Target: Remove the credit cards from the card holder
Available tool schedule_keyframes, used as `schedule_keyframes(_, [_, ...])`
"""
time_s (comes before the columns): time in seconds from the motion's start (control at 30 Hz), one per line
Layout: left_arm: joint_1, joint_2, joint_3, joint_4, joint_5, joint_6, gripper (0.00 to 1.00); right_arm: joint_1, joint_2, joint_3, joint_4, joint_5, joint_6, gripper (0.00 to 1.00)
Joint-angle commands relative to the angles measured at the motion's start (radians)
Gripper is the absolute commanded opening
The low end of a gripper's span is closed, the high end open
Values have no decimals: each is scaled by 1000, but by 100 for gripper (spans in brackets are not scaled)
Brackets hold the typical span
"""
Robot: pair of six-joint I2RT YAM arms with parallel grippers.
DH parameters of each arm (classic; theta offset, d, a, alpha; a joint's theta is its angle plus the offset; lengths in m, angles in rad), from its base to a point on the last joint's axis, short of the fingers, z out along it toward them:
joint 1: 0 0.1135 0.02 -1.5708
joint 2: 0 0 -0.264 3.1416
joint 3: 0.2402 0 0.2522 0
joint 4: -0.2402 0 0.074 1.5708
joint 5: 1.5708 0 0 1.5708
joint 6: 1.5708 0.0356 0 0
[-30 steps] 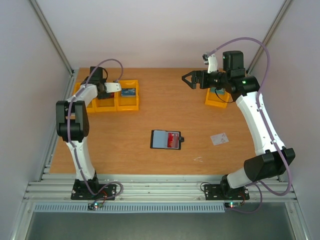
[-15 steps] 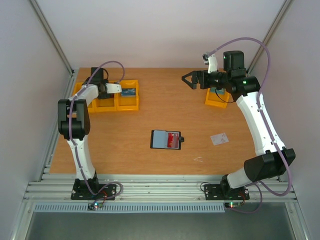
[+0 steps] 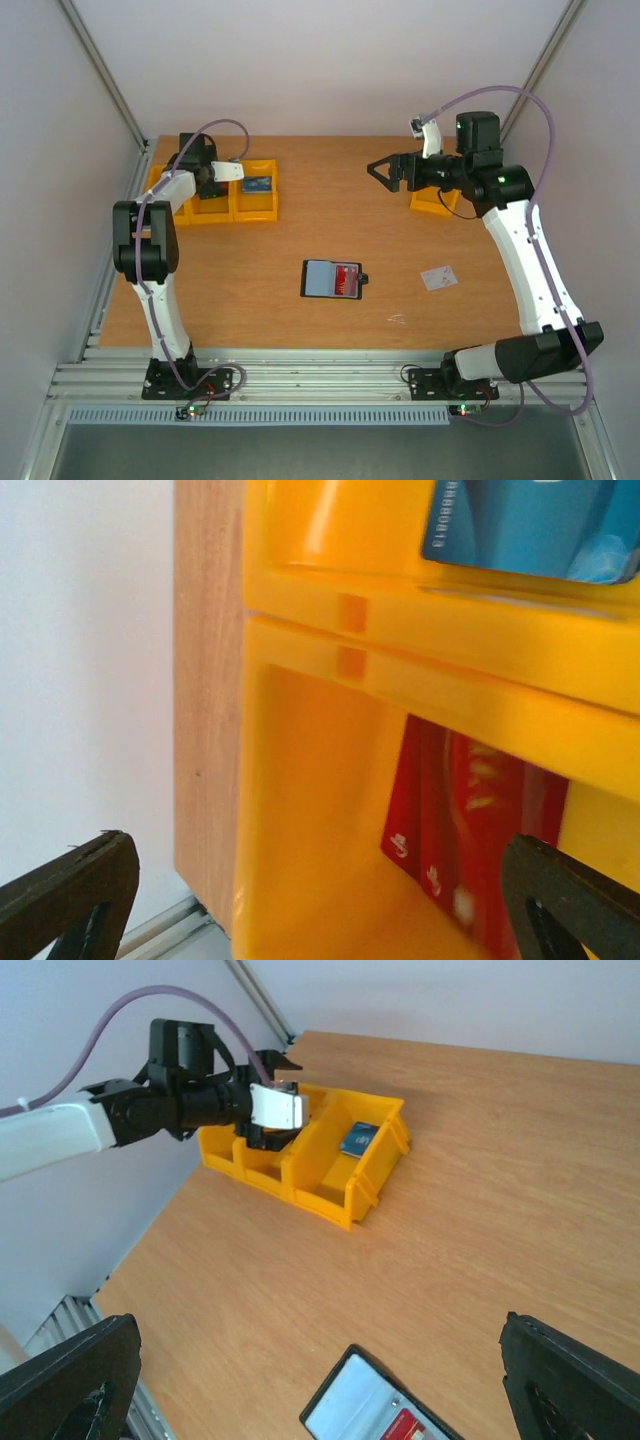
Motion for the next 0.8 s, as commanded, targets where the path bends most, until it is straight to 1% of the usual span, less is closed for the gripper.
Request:
schedule_keyframes(0.0, [7,7,18,138,-13,-20,99,-6,-86,-44,-26,-37,-45,99])
schedule_keyframes(0.1, [11,-8,38,92,43,-49,99,-6,-103,-62,-14,-51,-52,98])
schedule_keyframes(0.17, [12,-19,35,14,77,-11,99,-6,-101,-54,-14,-65,-57,98])
schedule_keyframes(0.23, [5,-17,43,34,26,17,99,-6,-96,-41,-18,-78,-64,99])
schedule_keyframes(0.27, [4,-17,77,42,-3,-40,99,-6,-96,-31,-23,-82,-69,99])
schedule_keyframes(0.3, [5,-21,124,3,-16,-111,99,-6,-97,-27,-24,-86,-74,99])
schedule_keyframes(0.33, [9,-27,185,-75,-14,-176,99,-6,-99,-25,-24,-88,-76,99])
schedule_keyframes(0.37, [13,-32,243,-167,8,-286,99,-6,-101,-25,-24,-88,-79,99])
schedule_keyframes(0.4, [19,-36,304,-291,38,-345,97,-6,-102,-26,-23,-88,-78,98])
schedule_keyframes(0.43, [21,-34,356,-412,68,-410,93,-6,-103,-26,-23,-89,-75,99])
schedule_keyframes(0.5, [22,-26,429,-626,118,-499,80,-6,-103,-29,-22,-95,-71,99])
schedule_keyframes(0.53, [22,-20,446,-737,143,-535,72,-6,-105,-31,-22,-99,-69,98])
schedule_keyframes(0.57, [23,-15,452,-802,164,-559,64,-6,-105,-33,-22,-102,-68,99])
schedule_keyframes(0.67, [18,15,454,-928,200,-664,37,-5,-109,-33,-24,-102,-68,99])
schedule_keyframes(0.73, [12,48,465,-948,171,-728,21,-5,-109,-31,-23,-104,-66,99])
schedule_keyframes(0.77, [10,67,478,-951,152,-756,16,-5,-109,-30,-19,-105,-62,99])
